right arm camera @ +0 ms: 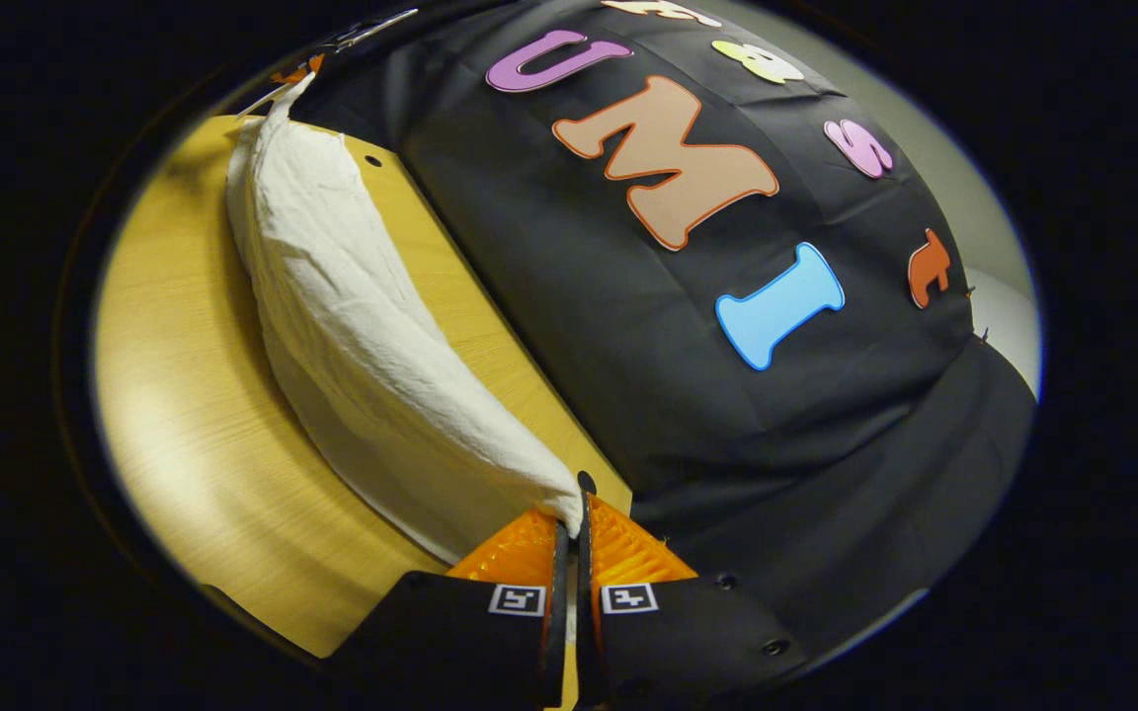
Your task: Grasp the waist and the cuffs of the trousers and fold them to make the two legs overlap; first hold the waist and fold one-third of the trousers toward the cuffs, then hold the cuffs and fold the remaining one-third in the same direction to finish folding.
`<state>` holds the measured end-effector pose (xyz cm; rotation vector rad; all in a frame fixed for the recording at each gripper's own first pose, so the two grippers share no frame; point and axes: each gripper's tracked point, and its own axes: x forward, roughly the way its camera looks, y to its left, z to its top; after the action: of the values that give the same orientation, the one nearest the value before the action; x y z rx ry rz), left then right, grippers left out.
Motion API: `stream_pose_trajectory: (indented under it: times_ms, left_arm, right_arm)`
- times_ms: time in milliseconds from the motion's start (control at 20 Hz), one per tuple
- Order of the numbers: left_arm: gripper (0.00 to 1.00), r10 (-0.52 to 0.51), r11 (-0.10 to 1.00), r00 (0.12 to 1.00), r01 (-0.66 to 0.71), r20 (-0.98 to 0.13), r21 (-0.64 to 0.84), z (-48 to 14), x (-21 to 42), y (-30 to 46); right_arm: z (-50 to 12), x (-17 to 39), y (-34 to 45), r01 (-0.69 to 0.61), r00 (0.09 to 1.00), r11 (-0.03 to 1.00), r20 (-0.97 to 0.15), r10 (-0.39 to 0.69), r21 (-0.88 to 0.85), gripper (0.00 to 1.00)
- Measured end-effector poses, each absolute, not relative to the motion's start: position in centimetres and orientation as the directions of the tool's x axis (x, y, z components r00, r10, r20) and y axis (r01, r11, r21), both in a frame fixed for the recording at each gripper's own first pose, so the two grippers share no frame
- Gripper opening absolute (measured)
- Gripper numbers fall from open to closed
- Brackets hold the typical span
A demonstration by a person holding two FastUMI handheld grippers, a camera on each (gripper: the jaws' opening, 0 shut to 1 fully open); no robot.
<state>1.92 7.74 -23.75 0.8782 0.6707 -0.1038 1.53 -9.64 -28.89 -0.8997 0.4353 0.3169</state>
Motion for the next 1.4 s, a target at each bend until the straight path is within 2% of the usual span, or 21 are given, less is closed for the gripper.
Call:
stream_pose_trajectory:
  times_ms: [250,600,750,800,850,1050,1300,1400]
  left_arm:
    - [0.00,0.174,0.734,0.792,0.292,-0.586,0.613,-25.1,7.4,8.1]
    - [0.00,0.112,0.770,0.799,0.306,-0.591,0.560,-27.9,14.8,6.5]
    - [0.00,0.097,0.779,0.788,0.320,-0.608,0.539,-30.3,16.6,6.0]
    - [0.00,0.094,0.776,0.783,0.329,-0.615,0.538,-31.1,17.1,5.8]
    - [0.00,0.090,0.774,0.779,0.337,-0.621,0.535,-31.9,17.6,5.6]
    - [0.00,0.077,0.793,0.773,0.335,-0.630,0.508,-34.9,19.2,4.9]
    - [0.00,0.079,0.798,0.743,0.353,-0.665,0.489,-38.3,19.7,4.4]
    - [0.00,0.038,0.825,0.741,0.355,-0.671,0.439,-38.6,19.5,3.2]
  right_arm:
    - [-28.4,4.8,-8.2,-0.381,0.888,0.596,-0.460,0.023,-0.707,0.07]
    - [-30.4,9.4,-7.2,-0.340,0.883,0.604,-0.465,-0.058,-0.721,0.07]
    - [-33.3,11.3,-6.8,-0.349,0.862,0.608,-0.499,-0.091,-0.713,0.07]
    - [-34.3,11.7,-6.6,-0.355,0.853,0.608,-0.513,-0.101,-0.710,0.04]
    - [-35.3,12.0,-6.4,-0.360,0.845,0.609,-0.524,-0.109,-0.707,0.07]
    - [-40.2,13.4,-5.9,-0.386,0.796,0.621,-0.586,-0.150,-0.683,0.07]
    - [-44.4,13.0,-5.2,-0.415,0.728,0.652,-0.662,-0.180,-0.634,0.08]
    - [-44.5,12.3,-4.8,-0.403,0.707,0.693,-0.684,-0.178,-0.598,0.10]
